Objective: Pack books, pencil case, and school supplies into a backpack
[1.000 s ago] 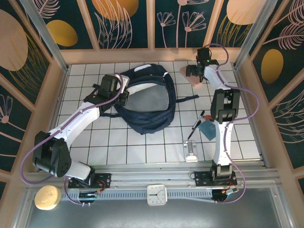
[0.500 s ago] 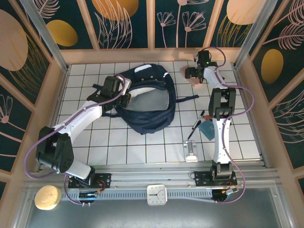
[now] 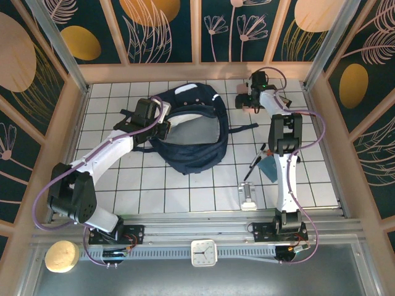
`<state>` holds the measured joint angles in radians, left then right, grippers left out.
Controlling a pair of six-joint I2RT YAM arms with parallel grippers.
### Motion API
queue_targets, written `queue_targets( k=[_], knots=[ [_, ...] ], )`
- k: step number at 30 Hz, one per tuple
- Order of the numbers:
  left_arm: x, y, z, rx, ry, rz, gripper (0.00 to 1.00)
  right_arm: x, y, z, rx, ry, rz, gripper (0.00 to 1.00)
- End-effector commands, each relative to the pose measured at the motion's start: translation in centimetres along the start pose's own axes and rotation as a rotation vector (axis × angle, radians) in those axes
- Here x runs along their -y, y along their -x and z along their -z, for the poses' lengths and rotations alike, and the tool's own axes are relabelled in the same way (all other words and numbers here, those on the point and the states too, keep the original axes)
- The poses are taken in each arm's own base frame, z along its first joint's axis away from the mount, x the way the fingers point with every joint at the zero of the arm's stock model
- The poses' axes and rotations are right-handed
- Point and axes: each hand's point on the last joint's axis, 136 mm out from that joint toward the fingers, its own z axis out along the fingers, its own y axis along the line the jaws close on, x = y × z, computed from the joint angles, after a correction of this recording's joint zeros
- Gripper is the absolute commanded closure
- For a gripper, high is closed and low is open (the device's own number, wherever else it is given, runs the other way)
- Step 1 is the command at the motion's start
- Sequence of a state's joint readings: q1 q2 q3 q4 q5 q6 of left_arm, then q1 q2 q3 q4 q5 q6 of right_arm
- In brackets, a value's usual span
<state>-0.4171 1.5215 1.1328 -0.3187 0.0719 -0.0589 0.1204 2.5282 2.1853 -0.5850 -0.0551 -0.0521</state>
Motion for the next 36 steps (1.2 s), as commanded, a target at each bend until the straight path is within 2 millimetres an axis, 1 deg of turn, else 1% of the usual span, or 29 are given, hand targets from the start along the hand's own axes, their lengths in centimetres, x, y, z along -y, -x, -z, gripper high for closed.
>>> queue_targets(
  k=[1,2,5,6,8,10,11,13,15,18,19,22,23,24,26,28,29,31,33,36],
  knots=[
    [0.9,-0.4,0.3,-0.016,-0.054,0.049,1.0,-1.5,-0.5,0.4,-0.022,-0.032,0.02,0.09],
    [0.8,-0.4,0.4,-0.016,-0.052,0.05,1.0,-1.2,-0.6,0.1,-0.03,-0.045,0.009,0.11],
    [0.7,-0.4,0.7,-0.015,-0.042,0.051,1.0,-0.8,-0.5,-0.2,-0.035,-0.067,-0.018,0.25],
    [0.7,-0.4,0.7,-0.014,-0.041,0.05,1.0,-0.9,-0.3,-0.1,-0.029,-0.066,-0.02,0.27],
    [0.7,-0.3,0.8,-0.013,-0.042,0.055,1.0,-0.9,0.2,0.5,-0.013,-0.062,-0.025,0.35],
    [0.8,-0.1,0.8,-0.008,-0.045,0.064,1.0,-1.1,0.8,1.5,0.002,-0.057,-0.035,0.39],
    [0.8,0.2,0.9,0.001,-0.049,0.07,1.0,-1.2,1.3,2.4,0.015,-0.055,-0.046,0.41],
    [1.0,0.7,1.1,0.02,-0.059,0.08,1.0,-2.1,2.1,4.3,0.042,-0.003,-0.075,0.43],
    [1.2,1.4,1.3,0.045,-0.07,0.09,1.0,-3.0,2.8,6.9,0.077,0.049,-0.127,0.44],
    [1.6,2.6,1.9,0.088,-0.092,0.105,1.0,-5.3,3.1,11.4,0.117,0.191,-0.211,0.46],
    [1.7,3.0,2.1,0.105,-0.102,0.115,1.0,-6.0,2.7,13.1,0.123,0.232,-0.241,0.46],
    [2.4,4.3,2.8,0.152,-0.139,0.139,1.0,-8.0,0.3,17.9,0.115,0.372,-0.331,0.47],
    [2.6,4.6,2.9,0.163,-0.151,0.147,1.0,-8.7,-0.9,19.3,0.099,0.414,-0.359,0.47],
    [2.7,4.9,3.1,0.175,-0.164,0.159,1.0,-9.5,-2.5,20.8,0.073,0.454,-0.38,0.47],
    [3.1,5.4,3.4,0.195,-0.189,0.185,1.0,-10.5,-5.7,23.2,0.019,0.478,-0.411,0.48],
    [3.5,5.9,3.9,0.226,-0.223,0.226,1.0,-12.1,-9.5,25.4,-0.053,0.502,-0.435,0.48],
    [3.8,5.9,4.0,0.237,-0.242,0.243,1.0,-12.7,-10.9,26.3,-0.079,0.506,-0.448,0.48],
    [4.3,6.1,4.5,0.26,-0.282,0.278,1.0,-14.4,-14.1,28.0,-0.135,0.521,-0.465,0.48],
    [4.4,5.9,4.6,0.268,-0.295,0.294,1.0,-16.3,-16.3,29.2,-0.185,0.558,-0.476,0.48],
    [4.6,5.3,4.8,0.267,-0.3,0.297,1.0,-18.7,-18.1,29.7,-0.239,0.599,-0.469,0.48]
  ],
)
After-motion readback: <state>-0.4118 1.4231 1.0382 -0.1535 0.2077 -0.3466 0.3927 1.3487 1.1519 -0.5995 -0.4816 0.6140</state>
